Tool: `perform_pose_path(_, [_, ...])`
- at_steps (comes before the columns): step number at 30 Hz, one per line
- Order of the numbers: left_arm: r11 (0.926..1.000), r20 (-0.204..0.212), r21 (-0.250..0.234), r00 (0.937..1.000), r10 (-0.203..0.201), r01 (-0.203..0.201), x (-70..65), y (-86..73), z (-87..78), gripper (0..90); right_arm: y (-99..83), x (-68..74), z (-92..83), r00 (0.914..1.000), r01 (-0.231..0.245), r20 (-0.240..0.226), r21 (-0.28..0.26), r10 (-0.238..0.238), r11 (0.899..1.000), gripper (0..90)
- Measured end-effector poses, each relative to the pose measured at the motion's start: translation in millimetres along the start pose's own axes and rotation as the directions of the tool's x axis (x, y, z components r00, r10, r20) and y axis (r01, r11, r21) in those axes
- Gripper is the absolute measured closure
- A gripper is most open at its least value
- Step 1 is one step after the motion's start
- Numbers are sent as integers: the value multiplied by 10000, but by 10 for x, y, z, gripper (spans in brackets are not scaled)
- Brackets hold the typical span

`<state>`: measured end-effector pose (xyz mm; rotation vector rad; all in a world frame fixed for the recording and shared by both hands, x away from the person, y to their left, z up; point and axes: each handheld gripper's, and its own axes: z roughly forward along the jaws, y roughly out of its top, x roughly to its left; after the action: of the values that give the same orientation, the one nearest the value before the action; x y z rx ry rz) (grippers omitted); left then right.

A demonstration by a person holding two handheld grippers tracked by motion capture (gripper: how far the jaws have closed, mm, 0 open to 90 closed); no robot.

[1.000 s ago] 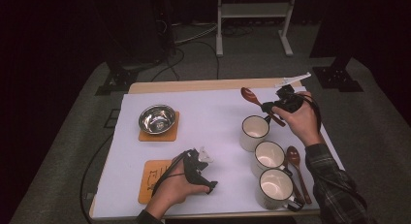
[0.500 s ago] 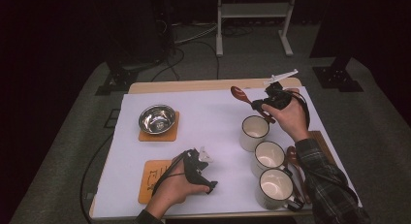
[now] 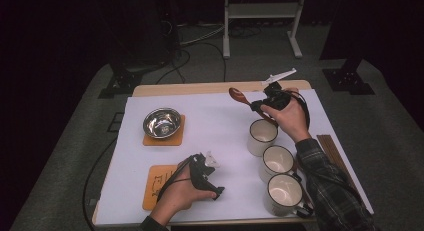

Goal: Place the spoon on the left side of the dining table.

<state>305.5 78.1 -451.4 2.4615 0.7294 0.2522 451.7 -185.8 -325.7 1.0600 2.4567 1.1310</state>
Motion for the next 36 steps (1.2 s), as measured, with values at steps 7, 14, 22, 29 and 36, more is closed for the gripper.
perform_pose_path(7, [10000,-1,15,10000,7,-7,0,1,0,13,62,59,101,9997,147,-214,70,-145,9999,806])
perform_pose_path(14, [10000,0,17,10000,4,-4,0,2,0,13,108,124,237,9984,379,-432,222,-369,9990,807])
perform_pose_path(22, [10000,-15,24,10000,7,-7,-1,3,0,13,157,180,367,9967,520,-638,326,-498,9981,806])
perform_pose_path(29, [10000,1,46,10000,10,-11,0,4,-1,13,229,224,448,9950,666,-776,414,-633,9969,807])
perform_pose_path(36, [10000,-21,65,10000,4,-4,-3,7,0,13,311,296,548,9926,873,-888,452,-830,9952,806])
